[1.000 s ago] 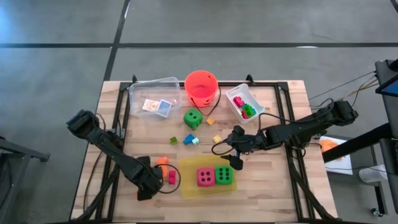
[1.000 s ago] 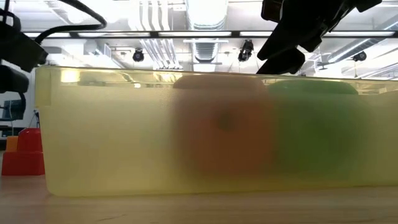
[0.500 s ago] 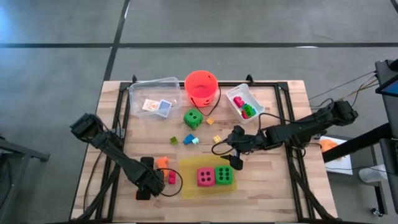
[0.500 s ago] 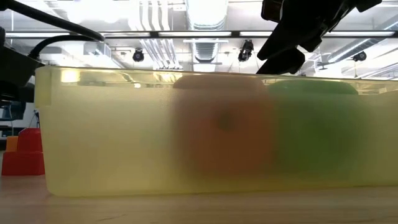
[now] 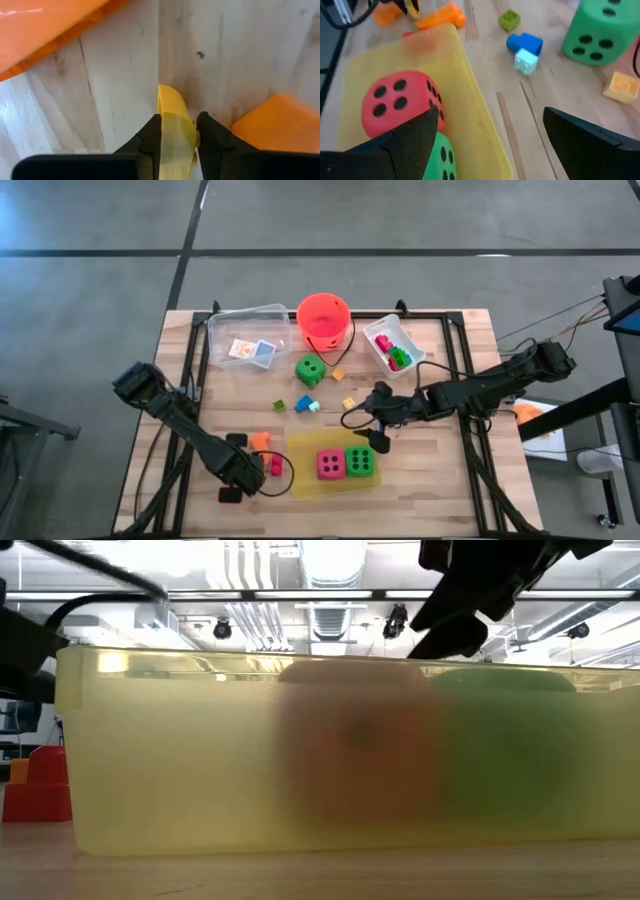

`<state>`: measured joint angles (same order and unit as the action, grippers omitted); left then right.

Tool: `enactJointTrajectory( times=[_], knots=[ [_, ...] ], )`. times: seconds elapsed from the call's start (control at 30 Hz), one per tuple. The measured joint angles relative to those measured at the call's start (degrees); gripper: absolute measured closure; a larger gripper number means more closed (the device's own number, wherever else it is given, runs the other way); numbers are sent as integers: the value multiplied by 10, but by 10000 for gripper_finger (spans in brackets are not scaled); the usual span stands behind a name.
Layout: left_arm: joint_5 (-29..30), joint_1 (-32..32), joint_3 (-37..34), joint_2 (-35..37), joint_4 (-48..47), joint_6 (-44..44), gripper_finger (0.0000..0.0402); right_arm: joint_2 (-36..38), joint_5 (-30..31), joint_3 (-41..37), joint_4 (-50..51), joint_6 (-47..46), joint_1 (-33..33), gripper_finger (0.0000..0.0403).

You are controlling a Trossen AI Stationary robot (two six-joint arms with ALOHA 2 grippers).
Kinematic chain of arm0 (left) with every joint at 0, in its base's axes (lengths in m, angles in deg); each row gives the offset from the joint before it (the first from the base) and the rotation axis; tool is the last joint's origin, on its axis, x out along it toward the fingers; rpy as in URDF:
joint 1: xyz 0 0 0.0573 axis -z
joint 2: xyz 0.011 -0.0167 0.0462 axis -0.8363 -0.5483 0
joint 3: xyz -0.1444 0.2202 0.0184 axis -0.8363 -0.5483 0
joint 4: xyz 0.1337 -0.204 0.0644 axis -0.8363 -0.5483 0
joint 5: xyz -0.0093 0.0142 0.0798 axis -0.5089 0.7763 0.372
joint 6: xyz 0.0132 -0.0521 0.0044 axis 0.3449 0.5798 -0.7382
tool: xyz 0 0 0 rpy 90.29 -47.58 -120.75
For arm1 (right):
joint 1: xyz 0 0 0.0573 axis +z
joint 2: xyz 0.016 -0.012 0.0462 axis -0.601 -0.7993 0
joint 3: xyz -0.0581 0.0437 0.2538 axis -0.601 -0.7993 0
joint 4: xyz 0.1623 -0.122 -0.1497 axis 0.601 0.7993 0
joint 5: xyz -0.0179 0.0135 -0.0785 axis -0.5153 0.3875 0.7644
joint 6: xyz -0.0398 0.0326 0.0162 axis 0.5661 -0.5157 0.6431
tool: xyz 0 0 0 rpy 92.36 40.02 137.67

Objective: Pick & Place Toys
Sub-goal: Put the yellow game piece into the white bin

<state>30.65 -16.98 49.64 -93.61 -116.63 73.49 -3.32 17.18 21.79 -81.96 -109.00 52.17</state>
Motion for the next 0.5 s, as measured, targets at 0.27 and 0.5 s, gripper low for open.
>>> enactJointTrajectory(
  times=[0.27, 0.5],
  knots=[
    [40, -2, 52, 16, -13, 35, 326, 0, 0, 0, -52, 26, 0, 46],
    [197, -1, 100, 82, -10, 45, 326, 0, 0, 0, -107, 26, 0, 46]
  ],
)
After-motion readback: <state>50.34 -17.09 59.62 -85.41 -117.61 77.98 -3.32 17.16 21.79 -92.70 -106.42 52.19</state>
